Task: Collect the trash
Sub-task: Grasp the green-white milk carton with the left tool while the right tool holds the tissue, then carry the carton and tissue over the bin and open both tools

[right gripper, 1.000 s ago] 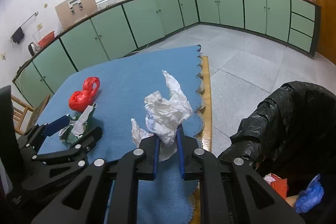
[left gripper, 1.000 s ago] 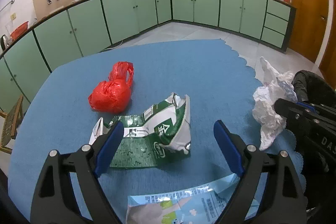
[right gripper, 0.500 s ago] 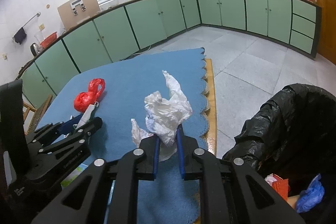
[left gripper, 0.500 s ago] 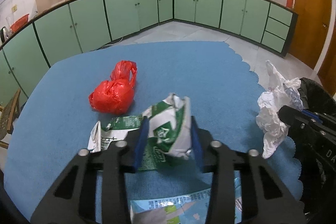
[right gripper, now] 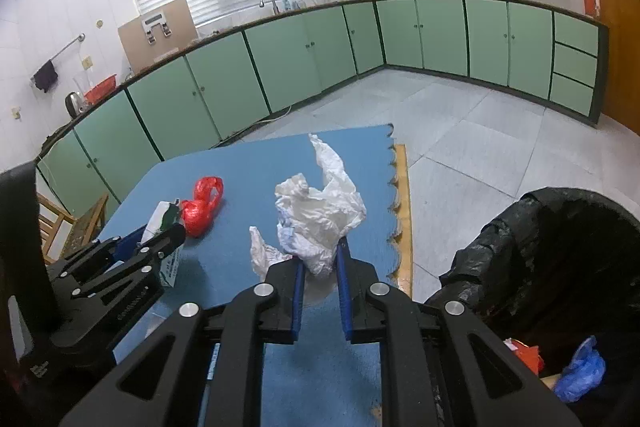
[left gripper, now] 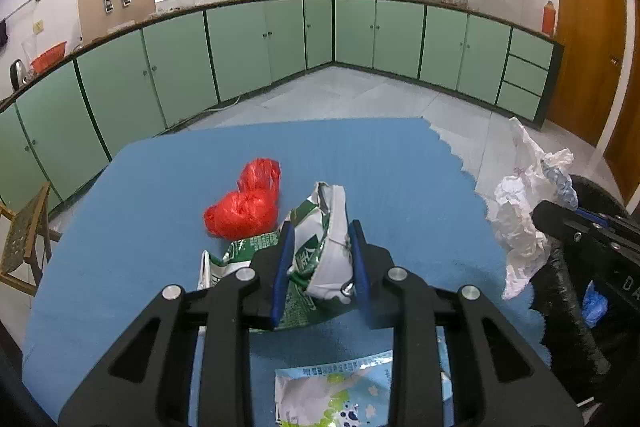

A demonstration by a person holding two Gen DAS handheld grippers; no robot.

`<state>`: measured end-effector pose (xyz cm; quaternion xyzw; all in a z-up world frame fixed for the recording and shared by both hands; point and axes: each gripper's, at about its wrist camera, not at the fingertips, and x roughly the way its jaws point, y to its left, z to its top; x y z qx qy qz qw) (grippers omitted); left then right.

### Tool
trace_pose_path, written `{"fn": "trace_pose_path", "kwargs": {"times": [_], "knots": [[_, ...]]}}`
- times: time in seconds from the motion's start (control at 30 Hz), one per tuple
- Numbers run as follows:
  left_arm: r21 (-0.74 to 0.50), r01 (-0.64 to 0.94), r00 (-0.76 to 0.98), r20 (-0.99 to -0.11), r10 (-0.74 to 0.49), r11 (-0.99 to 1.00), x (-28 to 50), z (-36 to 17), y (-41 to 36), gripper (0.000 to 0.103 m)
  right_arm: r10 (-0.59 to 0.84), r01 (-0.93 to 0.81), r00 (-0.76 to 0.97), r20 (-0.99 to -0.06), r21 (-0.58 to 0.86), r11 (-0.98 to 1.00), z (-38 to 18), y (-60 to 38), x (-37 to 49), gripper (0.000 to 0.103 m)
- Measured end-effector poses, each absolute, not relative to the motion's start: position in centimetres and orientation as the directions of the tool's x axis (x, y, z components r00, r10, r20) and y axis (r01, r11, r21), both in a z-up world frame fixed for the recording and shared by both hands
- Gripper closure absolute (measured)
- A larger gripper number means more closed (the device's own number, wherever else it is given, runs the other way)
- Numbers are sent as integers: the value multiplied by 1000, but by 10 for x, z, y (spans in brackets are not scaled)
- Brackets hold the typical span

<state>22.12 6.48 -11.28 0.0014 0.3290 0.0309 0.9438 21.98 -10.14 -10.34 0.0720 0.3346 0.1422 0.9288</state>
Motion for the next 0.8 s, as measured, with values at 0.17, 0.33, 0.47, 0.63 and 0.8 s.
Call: {"fn": "trace_pose_path", "kwargs": {"times": [0.17,0.33,0.47,0.63,0.8], "knots": [[8,-47,805,-592,43,999,211,-91,60,77,304,-211,757,-579,224,952,-87,-106,210,88],[5,-18,826,-564,18,1000,203,-72,48,77,293,-204,779,-555,218,954,-70,-116,196,88],[4,13,838,-546,-9,1000,195,-62,31,77,280,-192,793,-542,214,958,-59,-128,185,88],[-14,55,845,-532,-53,998,185,-55,6,77,244,-156,811,-532,204,966,-48,-155,167,88],[-19,132,847,-517,-123,991,175,-48,-36,77,197,-105,832,-518,202,974,-41,-186,147,88]]}}
